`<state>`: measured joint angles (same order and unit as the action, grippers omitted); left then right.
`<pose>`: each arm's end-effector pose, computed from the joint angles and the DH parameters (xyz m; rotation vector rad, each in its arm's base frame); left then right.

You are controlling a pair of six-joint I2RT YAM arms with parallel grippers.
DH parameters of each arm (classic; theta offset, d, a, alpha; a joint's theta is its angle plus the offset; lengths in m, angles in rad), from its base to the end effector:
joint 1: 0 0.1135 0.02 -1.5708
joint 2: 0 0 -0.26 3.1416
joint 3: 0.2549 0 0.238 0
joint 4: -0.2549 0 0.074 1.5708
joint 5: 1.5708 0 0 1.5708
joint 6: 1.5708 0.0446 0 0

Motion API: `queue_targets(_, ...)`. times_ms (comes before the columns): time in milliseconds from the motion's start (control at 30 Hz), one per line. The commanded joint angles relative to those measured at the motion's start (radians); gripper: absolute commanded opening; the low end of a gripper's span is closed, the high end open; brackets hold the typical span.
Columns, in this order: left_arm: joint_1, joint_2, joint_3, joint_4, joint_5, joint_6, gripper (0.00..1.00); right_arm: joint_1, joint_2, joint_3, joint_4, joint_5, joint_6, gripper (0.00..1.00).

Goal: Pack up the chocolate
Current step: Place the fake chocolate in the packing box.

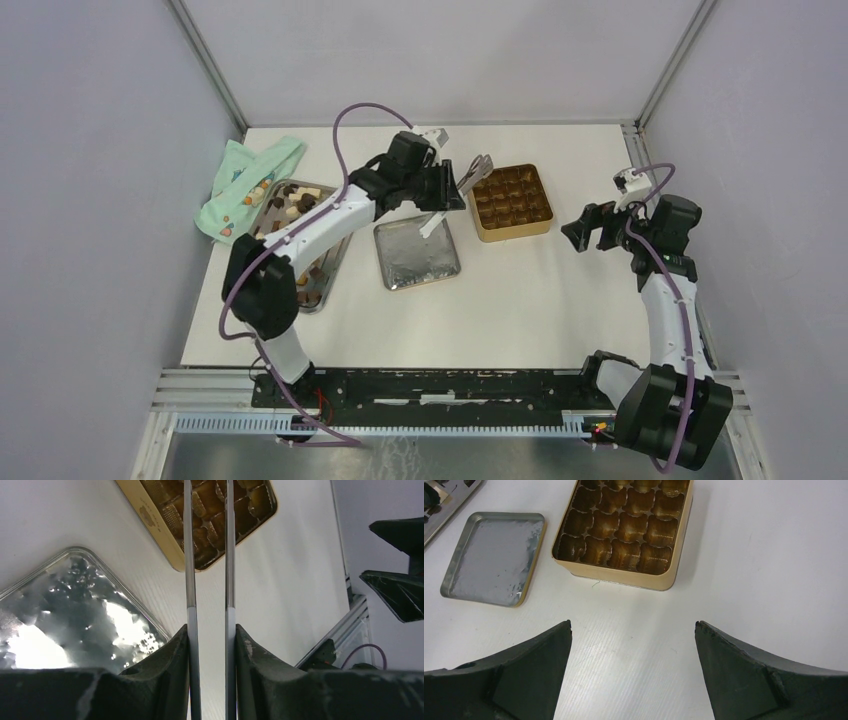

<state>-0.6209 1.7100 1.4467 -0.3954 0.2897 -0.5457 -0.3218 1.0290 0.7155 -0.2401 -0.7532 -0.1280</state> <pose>0.3069 -0.2352 0.2975 0.2583 2.3592 -0.9278 0.2128 -0.0388 0.2663 -0.2396 1.9857 0.5101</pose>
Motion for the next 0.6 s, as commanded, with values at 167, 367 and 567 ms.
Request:
queue_targets(167,-0.062,0.149,0.211,-0.097,-0.198,0.132,0.02,-0.016,-0.009,-0.014,0.066,0.006,0.019,0.98)
queue_targets(367,-0.081,0.217,0.276,-0.161,-0.279,0.168,0.02,-0.020,-0.004,-0.019,0.072,-0.001,0.023,0.98)
queue_targets(567,-0.083,0.264,0.319,-0.181,-0.317,0.178,0.03,-0.022,0.000,-0.025,0.080,-0.011,0.030,0.98)
